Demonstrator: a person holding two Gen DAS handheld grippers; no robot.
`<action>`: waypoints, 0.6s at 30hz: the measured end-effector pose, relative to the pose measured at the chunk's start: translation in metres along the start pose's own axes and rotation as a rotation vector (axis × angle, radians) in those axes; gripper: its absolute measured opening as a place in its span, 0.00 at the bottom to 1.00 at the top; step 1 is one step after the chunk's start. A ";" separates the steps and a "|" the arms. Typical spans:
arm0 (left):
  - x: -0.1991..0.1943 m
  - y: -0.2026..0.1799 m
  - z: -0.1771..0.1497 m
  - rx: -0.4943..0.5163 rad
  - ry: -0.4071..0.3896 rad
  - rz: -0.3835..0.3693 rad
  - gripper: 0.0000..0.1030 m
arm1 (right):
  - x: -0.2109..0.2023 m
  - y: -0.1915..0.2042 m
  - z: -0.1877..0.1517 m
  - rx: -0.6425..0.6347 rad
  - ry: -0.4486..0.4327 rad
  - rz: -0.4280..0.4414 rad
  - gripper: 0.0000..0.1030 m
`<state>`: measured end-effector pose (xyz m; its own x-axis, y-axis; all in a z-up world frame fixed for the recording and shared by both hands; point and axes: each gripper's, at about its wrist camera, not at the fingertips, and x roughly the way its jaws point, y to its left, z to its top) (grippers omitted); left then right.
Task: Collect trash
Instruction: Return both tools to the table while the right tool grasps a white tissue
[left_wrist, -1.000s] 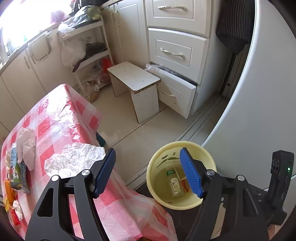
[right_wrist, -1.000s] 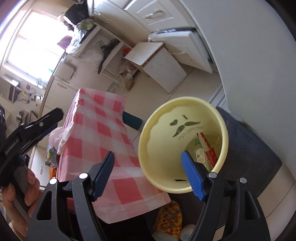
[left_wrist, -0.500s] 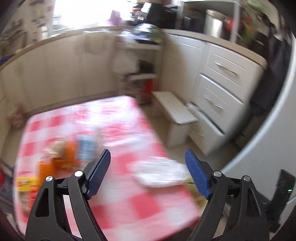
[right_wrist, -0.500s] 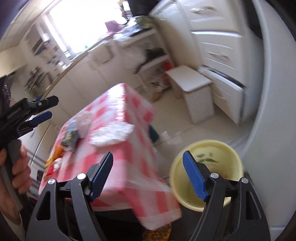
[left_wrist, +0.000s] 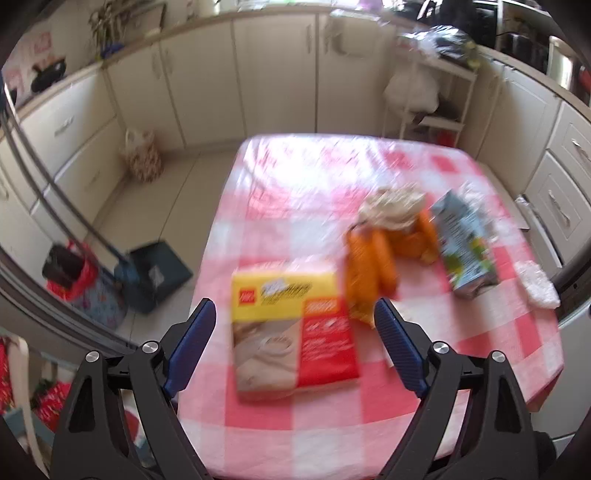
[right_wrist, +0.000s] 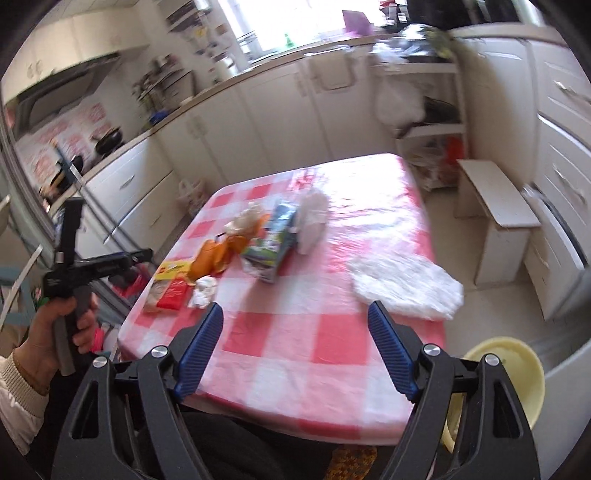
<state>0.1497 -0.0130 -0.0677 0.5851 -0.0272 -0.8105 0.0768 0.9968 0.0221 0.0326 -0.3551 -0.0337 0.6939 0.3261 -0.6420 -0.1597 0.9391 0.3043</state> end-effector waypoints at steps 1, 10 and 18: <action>0.009 0.007 -0.006 -0.020 0.023 0.005 0.82 | 0.005 0.010 0.005 -0.032 0.013 0.011 0.76; 0.049 0.035 -0.022 -0.091 0.141 0.001 0.85 | 0.097 0.094 0.018 -0.313 0.198 0.099 0.78; 0.064 0.038 -0.022 -0.103 0.166 -0.015 0.86 | 0.170 0.124 0.011 -0.363 0.295 0.106 0.60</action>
<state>0.1724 0.0247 -0.1318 0.4424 -0.0379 -0.8960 -0.0030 0.9990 -0.0437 0.1379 -0.1846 -0.0975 0.4405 0.3893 -0.8090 -0.4900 0.8593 0.1467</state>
